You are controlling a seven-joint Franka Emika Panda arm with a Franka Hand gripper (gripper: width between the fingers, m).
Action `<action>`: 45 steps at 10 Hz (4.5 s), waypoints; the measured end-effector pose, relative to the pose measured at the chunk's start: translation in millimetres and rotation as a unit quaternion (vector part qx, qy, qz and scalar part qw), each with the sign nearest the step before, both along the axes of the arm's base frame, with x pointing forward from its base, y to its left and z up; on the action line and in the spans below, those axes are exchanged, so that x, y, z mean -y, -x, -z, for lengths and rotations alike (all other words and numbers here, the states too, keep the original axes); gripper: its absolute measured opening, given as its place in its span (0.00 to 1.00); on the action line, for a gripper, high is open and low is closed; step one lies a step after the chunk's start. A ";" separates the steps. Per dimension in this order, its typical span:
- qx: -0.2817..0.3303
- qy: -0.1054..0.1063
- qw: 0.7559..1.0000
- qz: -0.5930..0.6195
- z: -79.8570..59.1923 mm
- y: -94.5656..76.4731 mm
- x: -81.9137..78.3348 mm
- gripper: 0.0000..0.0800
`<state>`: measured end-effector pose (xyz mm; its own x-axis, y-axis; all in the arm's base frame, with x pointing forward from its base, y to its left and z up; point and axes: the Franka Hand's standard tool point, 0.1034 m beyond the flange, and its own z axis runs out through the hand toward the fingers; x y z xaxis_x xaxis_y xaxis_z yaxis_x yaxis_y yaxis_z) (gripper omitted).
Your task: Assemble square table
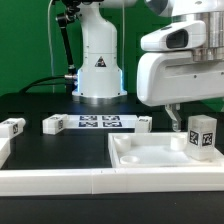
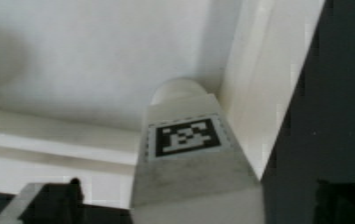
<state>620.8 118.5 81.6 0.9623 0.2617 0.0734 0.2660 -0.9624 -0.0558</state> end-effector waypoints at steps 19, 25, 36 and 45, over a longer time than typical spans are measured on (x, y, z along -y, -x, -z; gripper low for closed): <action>-0.061 -0.057 0.722 0.687 2.6 1.8 1.6 0.36; -0.070 -0.064 0.683 0.724 2.9 1.8 1.2 0.45; -0.028 -0.031 0.953 0.299 2.2 3.3 -5.1 0.81; -0.018 -0.022 0.984 0.178 4.6 4.6 -0.4 0.37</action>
Offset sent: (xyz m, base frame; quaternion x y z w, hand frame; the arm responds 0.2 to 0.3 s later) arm 0.0000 0.0000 0.0000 0.0000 0.0000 0.0000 1.0000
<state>616.2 118.9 77.0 0.9947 -0.0946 0.0413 -0.0900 -0.9906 -0.1034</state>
